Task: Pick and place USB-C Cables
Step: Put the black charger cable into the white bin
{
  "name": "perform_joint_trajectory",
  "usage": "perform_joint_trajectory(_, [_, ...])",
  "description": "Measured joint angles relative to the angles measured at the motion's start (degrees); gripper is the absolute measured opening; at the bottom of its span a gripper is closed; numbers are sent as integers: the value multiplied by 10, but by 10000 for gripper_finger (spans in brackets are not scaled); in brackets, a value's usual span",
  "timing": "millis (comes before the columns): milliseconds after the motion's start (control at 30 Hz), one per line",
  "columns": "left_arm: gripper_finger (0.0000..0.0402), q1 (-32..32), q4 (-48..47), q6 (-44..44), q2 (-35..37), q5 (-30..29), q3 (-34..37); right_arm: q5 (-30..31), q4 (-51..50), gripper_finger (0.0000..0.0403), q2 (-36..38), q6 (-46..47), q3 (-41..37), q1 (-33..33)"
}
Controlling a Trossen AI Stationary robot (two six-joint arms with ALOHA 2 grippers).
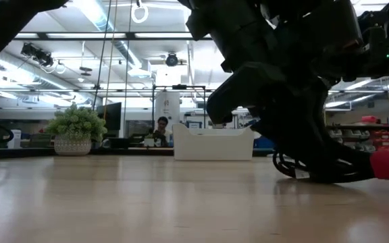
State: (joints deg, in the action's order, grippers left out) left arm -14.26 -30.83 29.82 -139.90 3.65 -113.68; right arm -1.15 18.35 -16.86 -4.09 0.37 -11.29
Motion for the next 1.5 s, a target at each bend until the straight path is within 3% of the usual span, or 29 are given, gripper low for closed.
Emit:
perform_joint_trajectory(700, [40,33,-3,-83,77,7,-6,0,1,20,0,0,0,0])
perform_joint_trajectory(1133, [40,51,-68,-109,78,14,-119,0,4,20,0,0,0,0])
perform_joint_trajectory(1500, [40,67,-126,-113,78,-28,-207,0,4,20,0,0,0,0])
